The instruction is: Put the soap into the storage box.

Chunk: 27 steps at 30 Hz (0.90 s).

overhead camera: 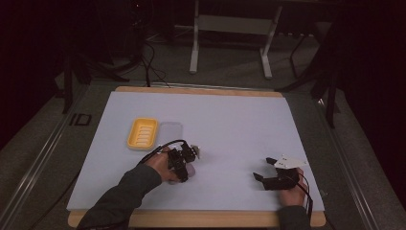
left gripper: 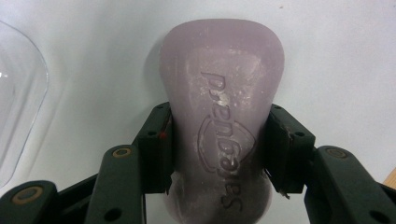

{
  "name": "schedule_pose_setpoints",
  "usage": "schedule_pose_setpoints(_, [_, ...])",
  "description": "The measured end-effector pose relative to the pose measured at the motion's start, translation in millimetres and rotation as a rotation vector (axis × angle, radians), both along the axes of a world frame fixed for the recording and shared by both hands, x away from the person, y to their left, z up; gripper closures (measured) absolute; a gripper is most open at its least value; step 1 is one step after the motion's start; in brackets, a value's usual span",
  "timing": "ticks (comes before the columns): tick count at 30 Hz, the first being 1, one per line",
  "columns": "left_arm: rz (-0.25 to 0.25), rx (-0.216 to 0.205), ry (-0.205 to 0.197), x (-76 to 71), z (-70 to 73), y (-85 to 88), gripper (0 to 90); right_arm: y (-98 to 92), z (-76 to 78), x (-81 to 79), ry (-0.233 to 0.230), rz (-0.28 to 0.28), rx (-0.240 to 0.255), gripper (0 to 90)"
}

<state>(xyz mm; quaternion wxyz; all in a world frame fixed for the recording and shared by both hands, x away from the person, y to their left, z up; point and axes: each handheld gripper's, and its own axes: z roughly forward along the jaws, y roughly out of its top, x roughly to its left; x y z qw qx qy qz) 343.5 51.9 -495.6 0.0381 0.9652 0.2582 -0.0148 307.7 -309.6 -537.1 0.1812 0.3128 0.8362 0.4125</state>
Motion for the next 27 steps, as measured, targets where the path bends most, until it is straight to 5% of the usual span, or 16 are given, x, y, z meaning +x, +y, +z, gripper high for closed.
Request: schedule_pose_setpoints(27, [0.041, -0.027, -0.020, 12.5, 18.9, 21.0, 49.6, 0.0, 0.0, 0.0, 0.000, 0.000, -0.001, 16.9])
